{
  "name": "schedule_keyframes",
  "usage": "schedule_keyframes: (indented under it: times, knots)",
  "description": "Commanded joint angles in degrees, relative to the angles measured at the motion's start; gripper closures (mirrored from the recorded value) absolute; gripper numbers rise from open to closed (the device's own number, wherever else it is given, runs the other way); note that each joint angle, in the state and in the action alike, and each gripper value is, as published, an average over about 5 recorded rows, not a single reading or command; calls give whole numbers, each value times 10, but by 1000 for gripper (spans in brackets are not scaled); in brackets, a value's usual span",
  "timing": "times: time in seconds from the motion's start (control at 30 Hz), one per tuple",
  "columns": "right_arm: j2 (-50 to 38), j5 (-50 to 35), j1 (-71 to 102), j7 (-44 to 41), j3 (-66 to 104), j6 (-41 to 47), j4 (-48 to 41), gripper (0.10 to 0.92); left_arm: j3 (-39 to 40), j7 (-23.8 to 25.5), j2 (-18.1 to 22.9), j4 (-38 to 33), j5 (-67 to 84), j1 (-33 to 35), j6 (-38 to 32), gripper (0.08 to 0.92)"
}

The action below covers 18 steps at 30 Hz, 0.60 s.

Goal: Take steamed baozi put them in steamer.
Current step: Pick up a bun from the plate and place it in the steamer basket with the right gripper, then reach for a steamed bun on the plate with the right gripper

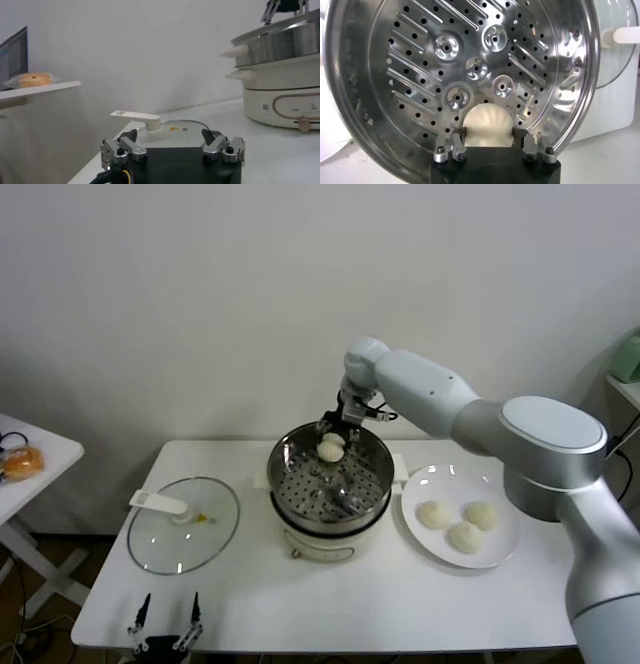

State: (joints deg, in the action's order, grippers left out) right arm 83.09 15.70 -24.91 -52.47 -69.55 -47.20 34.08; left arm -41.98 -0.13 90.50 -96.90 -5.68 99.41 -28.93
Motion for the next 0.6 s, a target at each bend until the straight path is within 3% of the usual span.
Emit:
schedule_keyframes:
  times: [0.03, 0.13, 0.3, 0.6]
  knots:
    - [7, -15, 6, 5, 3, -28, -24, 274, 1, 0, -1, -3, -1, 2, -1, 177]
    - [-5, -48, -4, -3, -5, -28, -2, 218, 1, 0, -1, -4, -2, 3, -1, 177]
    - [-37, -169, -52, -41, -57, -12, 42, 203, 1, 0, -2, -9, -4, 7, -1, 177]
    - [-119, -386, -159, -113, -180, 147, 83, 203, 0, 0, -5, -19, -5, 19, 0, 177]
